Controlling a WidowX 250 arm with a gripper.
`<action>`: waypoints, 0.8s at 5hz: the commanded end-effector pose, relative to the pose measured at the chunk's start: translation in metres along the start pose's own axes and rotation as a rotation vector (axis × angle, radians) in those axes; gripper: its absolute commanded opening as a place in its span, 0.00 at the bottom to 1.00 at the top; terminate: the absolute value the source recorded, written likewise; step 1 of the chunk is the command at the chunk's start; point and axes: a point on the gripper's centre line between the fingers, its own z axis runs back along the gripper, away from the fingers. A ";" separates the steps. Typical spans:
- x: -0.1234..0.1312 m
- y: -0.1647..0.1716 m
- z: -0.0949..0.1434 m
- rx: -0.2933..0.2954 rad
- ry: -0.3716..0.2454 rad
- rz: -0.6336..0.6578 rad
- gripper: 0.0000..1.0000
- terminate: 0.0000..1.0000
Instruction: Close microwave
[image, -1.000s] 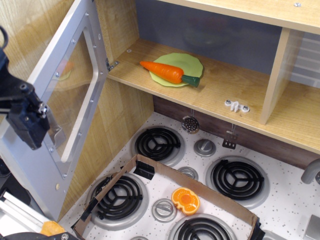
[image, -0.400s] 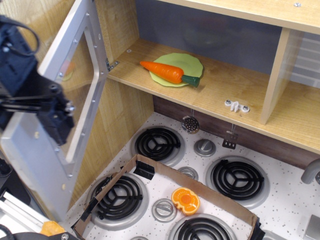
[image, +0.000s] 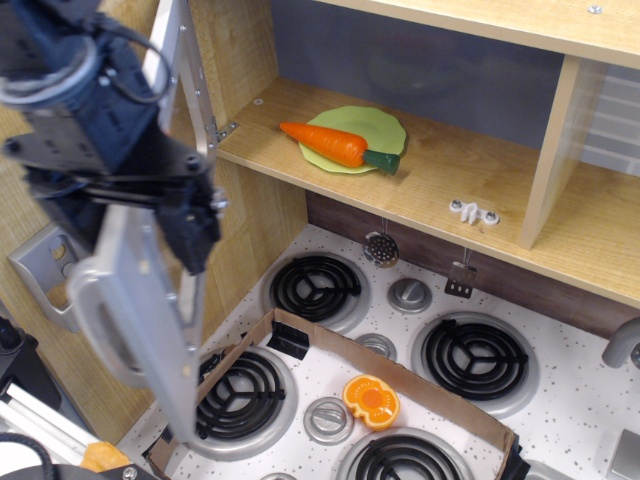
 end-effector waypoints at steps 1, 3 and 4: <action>0.012 -0.047 -0.005 -0.091 0.002 -0.096 1.00 0.00; 0.028 -0.117 -0.008 -0.107 -0.030 -0.181 1.00 0.00; 0.040 -0.148 -0.011 -0.121 -0.030 -0.208 1.00 0.00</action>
